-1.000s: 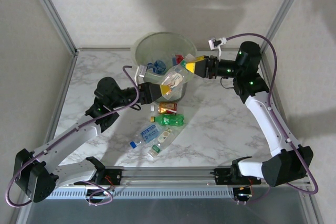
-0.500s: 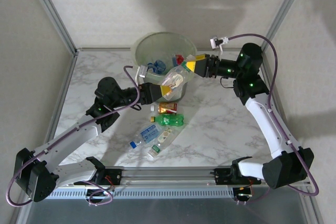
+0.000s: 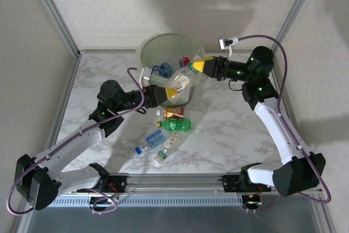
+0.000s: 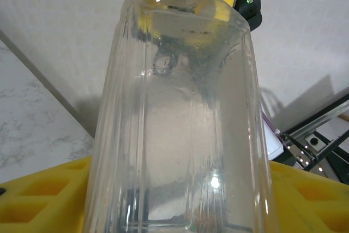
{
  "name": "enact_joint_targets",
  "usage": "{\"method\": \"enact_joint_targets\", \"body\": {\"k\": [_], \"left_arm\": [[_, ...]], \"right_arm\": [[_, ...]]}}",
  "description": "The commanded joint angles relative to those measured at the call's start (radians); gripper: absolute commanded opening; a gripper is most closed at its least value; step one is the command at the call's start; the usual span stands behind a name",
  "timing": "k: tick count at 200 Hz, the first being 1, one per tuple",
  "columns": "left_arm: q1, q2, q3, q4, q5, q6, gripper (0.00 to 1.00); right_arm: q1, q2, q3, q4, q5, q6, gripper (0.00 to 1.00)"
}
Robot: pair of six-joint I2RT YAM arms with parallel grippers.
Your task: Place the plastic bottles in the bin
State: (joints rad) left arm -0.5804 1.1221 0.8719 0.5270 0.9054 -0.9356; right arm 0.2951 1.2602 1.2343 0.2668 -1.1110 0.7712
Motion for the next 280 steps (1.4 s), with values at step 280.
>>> {"method": "enact_joint_targets", "body": {"k": [280], "left_arm": [[0.08, -0.287, 0.046, -0.796, -1.036, 0.331, 0.93]], "right_arm": [[0.21, 0.635, 0.642, -0.553, 0.914, 0.166, 0.15]]}}
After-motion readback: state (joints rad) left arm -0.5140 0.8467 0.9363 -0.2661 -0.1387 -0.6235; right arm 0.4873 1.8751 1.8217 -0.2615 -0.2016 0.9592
